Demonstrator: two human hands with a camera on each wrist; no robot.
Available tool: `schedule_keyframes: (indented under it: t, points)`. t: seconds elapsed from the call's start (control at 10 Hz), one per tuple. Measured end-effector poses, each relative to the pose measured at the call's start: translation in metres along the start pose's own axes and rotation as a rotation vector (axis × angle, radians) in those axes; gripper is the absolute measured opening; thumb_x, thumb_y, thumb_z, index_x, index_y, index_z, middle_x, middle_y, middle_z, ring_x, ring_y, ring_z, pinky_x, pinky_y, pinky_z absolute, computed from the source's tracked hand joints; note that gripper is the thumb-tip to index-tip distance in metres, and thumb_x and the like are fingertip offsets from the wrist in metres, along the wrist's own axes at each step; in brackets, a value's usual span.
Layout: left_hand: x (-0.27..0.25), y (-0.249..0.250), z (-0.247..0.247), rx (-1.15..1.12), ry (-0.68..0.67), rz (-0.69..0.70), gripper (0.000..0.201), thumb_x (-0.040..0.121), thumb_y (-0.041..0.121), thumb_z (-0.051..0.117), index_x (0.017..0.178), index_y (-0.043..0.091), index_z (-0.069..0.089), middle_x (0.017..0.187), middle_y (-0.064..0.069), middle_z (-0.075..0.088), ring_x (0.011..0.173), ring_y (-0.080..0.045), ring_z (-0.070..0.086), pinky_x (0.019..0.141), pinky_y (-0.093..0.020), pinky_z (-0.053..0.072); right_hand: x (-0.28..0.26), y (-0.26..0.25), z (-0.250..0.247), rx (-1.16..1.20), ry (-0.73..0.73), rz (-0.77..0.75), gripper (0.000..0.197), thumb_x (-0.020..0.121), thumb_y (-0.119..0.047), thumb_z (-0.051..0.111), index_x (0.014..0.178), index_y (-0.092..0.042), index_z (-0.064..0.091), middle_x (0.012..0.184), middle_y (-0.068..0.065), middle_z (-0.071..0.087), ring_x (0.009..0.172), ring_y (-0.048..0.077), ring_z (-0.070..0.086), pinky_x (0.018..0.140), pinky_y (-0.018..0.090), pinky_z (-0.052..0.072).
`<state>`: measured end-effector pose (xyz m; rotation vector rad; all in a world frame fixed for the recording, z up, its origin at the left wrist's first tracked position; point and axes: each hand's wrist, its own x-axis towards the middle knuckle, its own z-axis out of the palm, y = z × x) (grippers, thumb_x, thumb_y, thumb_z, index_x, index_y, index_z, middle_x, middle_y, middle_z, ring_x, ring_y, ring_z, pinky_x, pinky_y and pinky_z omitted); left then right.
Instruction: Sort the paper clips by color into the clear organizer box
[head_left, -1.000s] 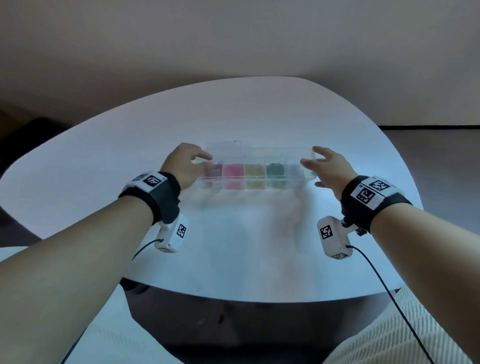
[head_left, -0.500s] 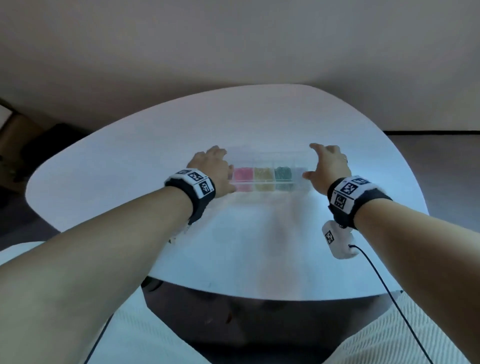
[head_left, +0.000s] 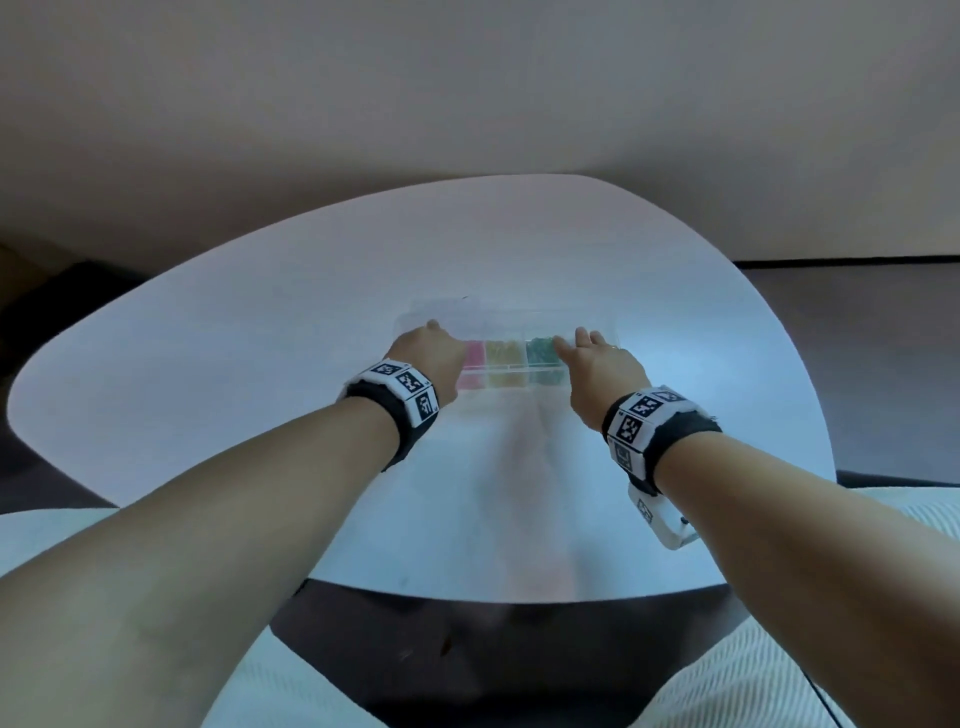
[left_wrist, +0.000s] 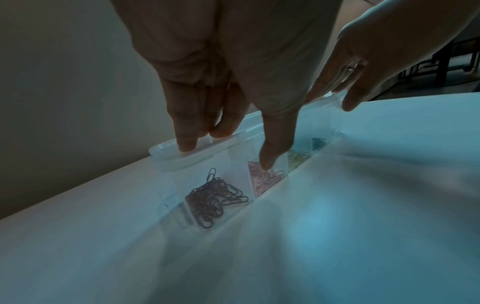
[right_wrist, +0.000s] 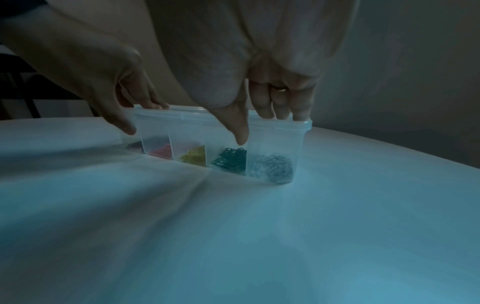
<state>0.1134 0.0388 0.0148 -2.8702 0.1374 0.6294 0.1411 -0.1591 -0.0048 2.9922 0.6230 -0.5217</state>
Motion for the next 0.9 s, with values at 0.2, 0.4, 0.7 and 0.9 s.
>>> schedule_keyframes:
  t: [0.2, 0.4, 0.7, 0.9]
  points:
    - [0.002, 0.008, 0.015, -0.077, 0.076, -0.083, 0.04, 0.083, 0.045, 0.054, 0.082, 0.006, 0.049, 0.12, -0.018, 0.044, 0.078, -0.027, 0.045, 0.058, -0.031, 0.04, 0.001, -0.005, 0.01, -0.079, 0.077, 0.046, 0.061, 0.082, 0.004, 0.054, 0.137, -0.012, 0.035, 0.123, 0.012, 0.047, 0.097, 0.027, 0.049, 0.067, 0.032, 0.041]
    - [0.006, 0.007, 0.02, -0.087, 0.09, -0.076, 0.035, 0.083, 0.041, 0.051, 0.083, 0.006, 0.05, 0.135, -0.022, 0.038, 0.091, -0.03, 0.049, 0.061, -0.031, 0.041, -0.003, -0.008, 0.027, -0.095, 0.066, 0.039, 0.072, 0.092, -0.004, 0.045, 0.152, -0.008, 0.007, 0.16, 0.02, 0.011, 0.148, 0.034, 0.014, 0.12, 0.045, 0.017]
    - [-0.034, -0.006, -0.005, -0.072, 0.239, -0.151, 0.06, 0.087, 0.051, 0.038, 0.139, 0.02, 0.035, 0.145, -0.014, 0.029, 0.119, -0.033, 0.041, 0.088, -0.044, 0.038, -0.024, -0.008, -0.019, -0.035, -0.048, -0.016, 0.064, 0.092, -0.018, 0.046, 0.151, -0.02, 0.022, 0.153, 0.013, 0.03, 0.146, 0.031, 0.015, 0.118, 0.045, 0.021]
    - [-0.101, -0.028, -0.044, -0.249, -0.025, -0.071, 0.04, 0.095, 0.044, 0.044, 0.126, 0.02, 0.052, 0.124, -0.005, 0.058, 0.109, -0.026, 0.056, 0.086, -0.036, 0.045, -0.08, -0.013, -0.045, -0.083, -0.134, -0.12, 0.06, 0.094, -0.028, 0.048, 0.151, -0.034, 0.029, 0.162, 0.005, 0.008, 0.15, 0.03, -0.003, 0.12, 0.046, 0.006]
